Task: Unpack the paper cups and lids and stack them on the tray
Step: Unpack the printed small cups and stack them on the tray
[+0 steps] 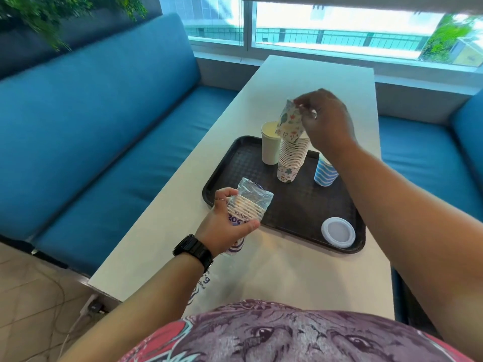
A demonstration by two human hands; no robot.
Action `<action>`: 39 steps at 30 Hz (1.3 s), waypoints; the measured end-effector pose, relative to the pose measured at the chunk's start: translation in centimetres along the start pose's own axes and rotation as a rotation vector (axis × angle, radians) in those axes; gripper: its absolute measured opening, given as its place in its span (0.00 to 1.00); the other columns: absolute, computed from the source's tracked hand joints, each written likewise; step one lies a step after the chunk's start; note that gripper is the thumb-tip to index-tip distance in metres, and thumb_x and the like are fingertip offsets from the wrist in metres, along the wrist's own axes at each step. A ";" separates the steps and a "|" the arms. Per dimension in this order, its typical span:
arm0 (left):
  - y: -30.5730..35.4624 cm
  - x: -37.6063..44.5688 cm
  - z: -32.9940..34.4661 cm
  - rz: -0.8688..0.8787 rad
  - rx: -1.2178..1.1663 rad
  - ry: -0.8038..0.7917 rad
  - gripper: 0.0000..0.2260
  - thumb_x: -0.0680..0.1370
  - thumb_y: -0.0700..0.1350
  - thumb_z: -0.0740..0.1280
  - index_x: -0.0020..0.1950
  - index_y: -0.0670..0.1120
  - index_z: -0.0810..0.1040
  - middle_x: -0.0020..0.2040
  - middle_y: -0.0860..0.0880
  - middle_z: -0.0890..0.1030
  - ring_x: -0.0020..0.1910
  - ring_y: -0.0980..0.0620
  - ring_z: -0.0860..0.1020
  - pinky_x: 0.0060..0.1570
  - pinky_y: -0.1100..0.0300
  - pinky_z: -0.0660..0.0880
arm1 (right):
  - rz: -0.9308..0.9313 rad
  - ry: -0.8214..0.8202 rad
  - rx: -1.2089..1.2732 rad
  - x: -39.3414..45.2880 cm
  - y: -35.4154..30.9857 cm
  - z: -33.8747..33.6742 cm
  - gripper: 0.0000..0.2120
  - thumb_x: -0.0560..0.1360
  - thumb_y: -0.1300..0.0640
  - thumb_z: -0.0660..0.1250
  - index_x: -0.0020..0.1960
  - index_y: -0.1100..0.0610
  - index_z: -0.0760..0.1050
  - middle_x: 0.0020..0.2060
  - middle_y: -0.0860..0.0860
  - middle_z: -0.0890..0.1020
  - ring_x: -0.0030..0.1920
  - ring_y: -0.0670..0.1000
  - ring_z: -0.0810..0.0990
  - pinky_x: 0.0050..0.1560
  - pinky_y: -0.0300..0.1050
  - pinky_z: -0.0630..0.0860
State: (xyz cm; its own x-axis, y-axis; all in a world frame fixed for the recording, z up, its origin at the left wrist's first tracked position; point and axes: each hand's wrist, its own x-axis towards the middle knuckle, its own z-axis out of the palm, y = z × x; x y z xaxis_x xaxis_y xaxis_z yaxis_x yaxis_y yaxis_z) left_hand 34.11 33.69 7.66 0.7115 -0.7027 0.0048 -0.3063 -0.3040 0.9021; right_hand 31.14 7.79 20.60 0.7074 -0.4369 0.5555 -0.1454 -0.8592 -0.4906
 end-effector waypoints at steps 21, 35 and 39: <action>-0.7 0.8 0.1 -0.054 -0.008 0.004 0.31 0.70 0.47 0.78 0.59 0.56 0.57 0.55 0.59 0.74 0.52 0.61 0.79 0.49 0.71 0.76 | 0.000 -0.235 -0.140 -1.7 4.1 4.2 0.12 0.77 0.64 0.64 0.59 0.58 0.81 0.61 0.55 0.80 0.59 0.59 0.78 0.60 0.49 0.73; 0.1 0.1 0.0 0.020 0.046 0.016 0.30 0.70 0.49 0.78 0.59 0.58 0.58 0.59 0.51 0.74 0.52 0.58 0.80 0.48 0.69 0.78 | 0.215 -0.398 0.299 -8.1 -1.8 2.9 0.07 0.75 0.58 0.70 0.48 0.47 0.81 0.44 0.43 0.84 0.44 0.41 0.81 0.52 0.38 0.78; 0.1 0.0 0.1 0.049 0.059 0.017 0.29 0.71 0.50 0.78 0.57 0.61 0.58 0.58 0.49 0.75 0.51 0.55 0.81 0.47 0.65 0.80 | 0.256 -0.553 0.315 -9.6 -2.6 3.2 0.06 0.75 0.60 0.70 0.47 0.49 0.82 0.40 0.43 0.83 0.39 0.39 0.80 0.42 0.34 0.77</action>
State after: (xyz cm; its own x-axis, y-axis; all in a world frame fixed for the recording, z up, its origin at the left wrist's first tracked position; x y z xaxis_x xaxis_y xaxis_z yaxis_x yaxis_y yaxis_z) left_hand 34.01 33.57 7.71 0.7053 -0.7067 0.0565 -0.3775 -0.3069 0.8737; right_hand 26.92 15.08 14.40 0.9388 -0.3441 0.0125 -0.2067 -0.5920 -0.7790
